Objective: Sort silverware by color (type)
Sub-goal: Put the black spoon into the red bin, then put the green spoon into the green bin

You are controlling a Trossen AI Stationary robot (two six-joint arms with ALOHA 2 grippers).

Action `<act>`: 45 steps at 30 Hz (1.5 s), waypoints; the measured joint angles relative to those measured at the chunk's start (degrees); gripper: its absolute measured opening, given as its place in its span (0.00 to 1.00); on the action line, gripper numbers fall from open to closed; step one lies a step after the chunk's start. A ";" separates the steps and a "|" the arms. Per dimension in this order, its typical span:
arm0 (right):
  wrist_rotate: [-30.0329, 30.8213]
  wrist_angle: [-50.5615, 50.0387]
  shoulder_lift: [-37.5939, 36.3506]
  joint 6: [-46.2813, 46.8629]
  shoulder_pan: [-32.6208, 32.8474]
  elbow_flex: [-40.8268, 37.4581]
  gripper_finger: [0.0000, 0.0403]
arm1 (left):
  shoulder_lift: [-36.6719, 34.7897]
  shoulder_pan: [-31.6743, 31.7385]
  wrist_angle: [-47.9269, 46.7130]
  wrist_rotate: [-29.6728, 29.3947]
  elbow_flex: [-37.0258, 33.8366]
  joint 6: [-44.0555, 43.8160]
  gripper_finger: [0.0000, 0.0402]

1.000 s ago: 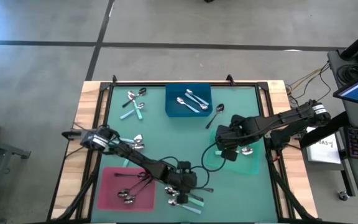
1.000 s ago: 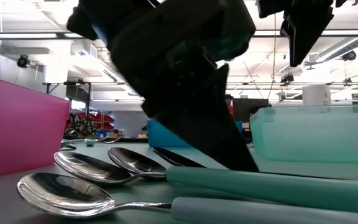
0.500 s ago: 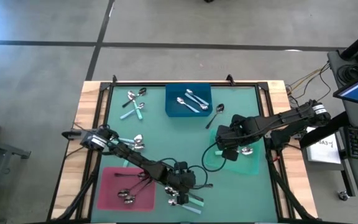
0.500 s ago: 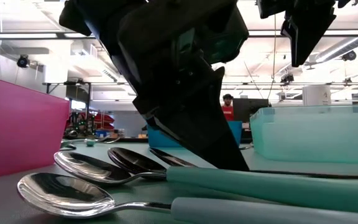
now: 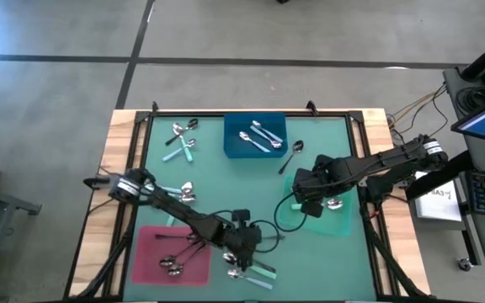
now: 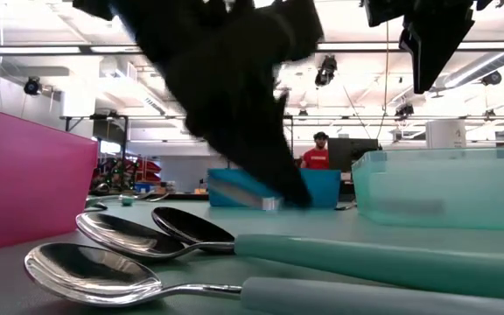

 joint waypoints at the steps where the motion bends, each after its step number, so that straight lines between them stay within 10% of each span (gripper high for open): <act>1: 0.00 0.00 0.00 0.56 0.00 0.00 0.39 | -0.94 0.01 -0.65 -0.79 0.06 0.65 0.00; 12: 0.00 0.18 0.00 2.03 0.00 0.00 0.39 | -14.02 -2.64 -16.16 -1.06 0.34 5.55 0.00; 23: 0.12 2.77 0.04 2.61 0.82 -0.10 0.39 | -27.34 -15.76 -47.94 -0.53 -0.88 -27.92 0.00; 35: -2.86 22.62 0.44 1.97 6.48 -0.77 0.39 | -27.53 -29.87 -49.05 3.30 -8.19 -56.24 0.11; 45: -2.86 35.19 4.62 8.79 11.45 -3.01 0.38 | -27.58 -29.76 -47.69 -2.11 -7.73 -47.42 0.30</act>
